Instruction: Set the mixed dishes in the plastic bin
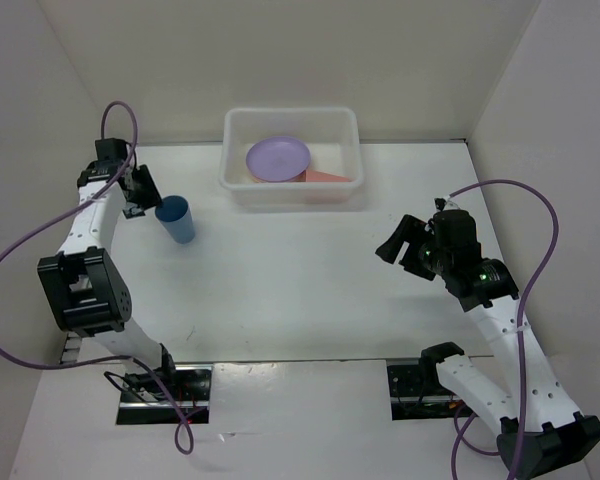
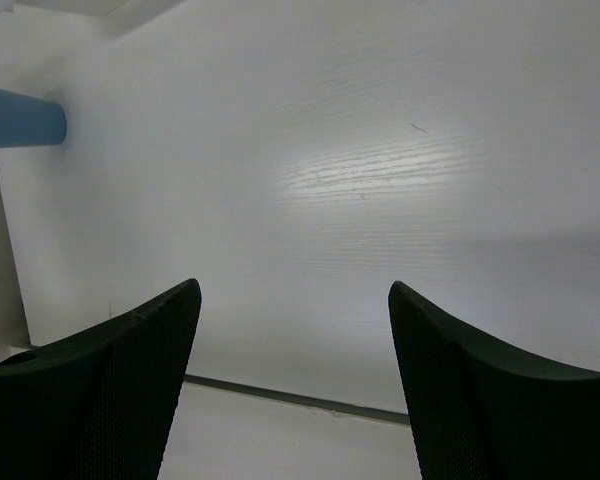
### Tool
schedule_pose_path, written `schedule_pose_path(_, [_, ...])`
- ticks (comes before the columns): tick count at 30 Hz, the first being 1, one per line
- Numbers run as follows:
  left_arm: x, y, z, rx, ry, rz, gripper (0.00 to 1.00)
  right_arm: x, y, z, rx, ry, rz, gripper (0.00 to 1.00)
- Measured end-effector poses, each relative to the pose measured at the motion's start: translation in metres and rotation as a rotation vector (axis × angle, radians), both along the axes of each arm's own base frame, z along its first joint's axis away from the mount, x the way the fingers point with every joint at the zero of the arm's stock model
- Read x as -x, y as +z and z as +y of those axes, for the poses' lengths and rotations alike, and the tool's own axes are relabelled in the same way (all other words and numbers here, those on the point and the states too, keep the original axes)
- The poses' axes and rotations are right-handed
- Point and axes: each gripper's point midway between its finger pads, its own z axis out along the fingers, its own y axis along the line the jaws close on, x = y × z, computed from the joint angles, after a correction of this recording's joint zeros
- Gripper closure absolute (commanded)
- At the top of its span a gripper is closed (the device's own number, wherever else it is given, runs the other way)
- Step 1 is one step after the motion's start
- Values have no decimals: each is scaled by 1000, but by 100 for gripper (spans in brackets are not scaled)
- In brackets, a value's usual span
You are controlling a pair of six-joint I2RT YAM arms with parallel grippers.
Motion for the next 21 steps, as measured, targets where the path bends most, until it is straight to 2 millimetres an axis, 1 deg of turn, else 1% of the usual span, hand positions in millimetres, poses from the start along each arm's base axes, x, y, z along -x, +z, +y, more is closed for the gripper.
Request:
schedule_pose_path(3, [-2, -13, 0, 6, 2, 20, 43, 0, 0, 0, 0, 0, 0, 19])
schedule_pose_path(5, [-3, -23, 1, 11, 2, 40, 47, 0, 0, 0, 0, 0, 0, 19])
schedule_pose_path(7, [-4, -34, 1, 16, 2, 58, 53, 0, 0, 0, 0, 0, -1, 19])
schedule_pose_path(8, [-5, -39, 1, 18, 2, 69, 64, 0, 0, 0, 0, 0, 0, 19])
schedule_pose_path(10, [-4, -48, 1, 22, 1, 92, 80, 0, 0, 0, 0, 0, -1, 19])
schedule_pose_path(12, [-4, -52, 1, 19, 2, 103, 100, 0, 0, 0, 0, 0, -1, 19])
schedule_pose_path(14, [-2, -52, 0, 11, -3, 111, 100, 0, 0, 0, 0, -1, -1, 19])
schedule_pose_path(16, [-1, -46, -1, -6, -5, 119, 100, 0, 0, 0, 1, -2, -1, 19])
schedule_pose_path(18, [-1, -31, -8, -13, -21, 112, 100, 0, 0, 0, 2, -3, 0, 19])
schedule_pose_path(20, [-9, 1, -24, -21, -60, 63, 100, -1, -1, 0, 3, -3, 2, 19])
schedule_pose_path(21, [-15, 23, -35, -24, -88, 15, 100, -1, -1, 0, 3, -3, 4, 19])
